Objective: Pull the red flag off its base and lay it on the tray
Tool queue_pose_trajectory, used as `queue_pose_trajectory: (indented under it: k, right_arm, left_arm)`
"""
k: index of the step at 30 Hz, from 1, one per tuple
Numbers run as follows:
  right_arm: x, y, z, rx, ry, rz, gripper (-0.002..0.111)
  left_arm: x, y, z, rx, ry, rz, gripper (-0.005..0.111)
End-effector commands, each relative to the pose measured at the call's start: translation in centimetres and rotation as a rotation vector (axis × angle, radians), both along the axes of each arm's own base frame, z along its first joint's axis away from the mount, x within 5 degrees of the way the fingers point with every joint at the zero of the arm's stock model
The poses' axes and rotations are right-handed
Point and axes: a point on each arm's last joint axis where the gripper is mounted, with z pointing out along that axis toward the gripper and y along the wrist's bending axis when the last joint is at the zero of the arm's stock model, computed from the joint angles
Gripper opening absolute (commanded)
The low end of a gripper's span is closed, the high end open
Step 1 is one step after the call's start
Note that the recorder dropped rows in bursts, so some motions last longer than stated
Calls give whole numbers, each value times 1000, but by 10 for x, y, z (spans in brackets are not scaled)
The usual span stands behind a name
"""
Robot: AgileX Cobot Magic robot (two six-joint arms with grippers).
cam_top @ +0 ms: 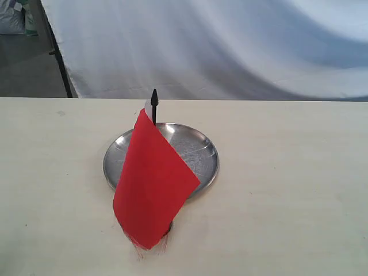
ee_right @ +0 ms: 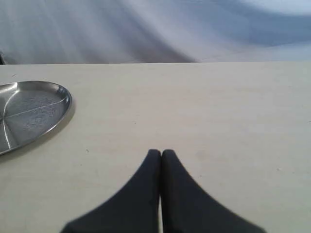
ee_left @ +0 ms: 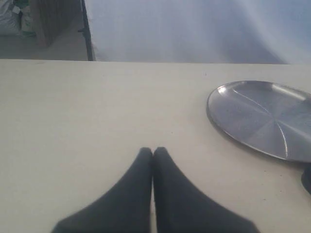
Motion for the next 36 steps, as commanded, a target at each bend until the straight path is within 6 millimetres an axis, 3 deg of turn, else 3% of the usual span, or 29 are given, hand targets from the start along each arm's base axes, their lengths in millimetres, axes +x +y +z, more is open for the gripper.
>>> queue_pose_trajectory:
  k: [1,26,28,36]
  right_arm:
    - [0,0,0,2,-7,1,0]
    - [0,0,0,0,-7,1,0]
    - [0,0,0,0,-7,1,0]
    - [0,0,0,16,-4,-3,0]
  left_arm:
    - [0,0,0,-4,-5,1,0]
    - [1,0,2,1,-38,1,0]
    - [1,0,6,4,-78,2,0]
    - [-1,1,47,4,-532,14,0]
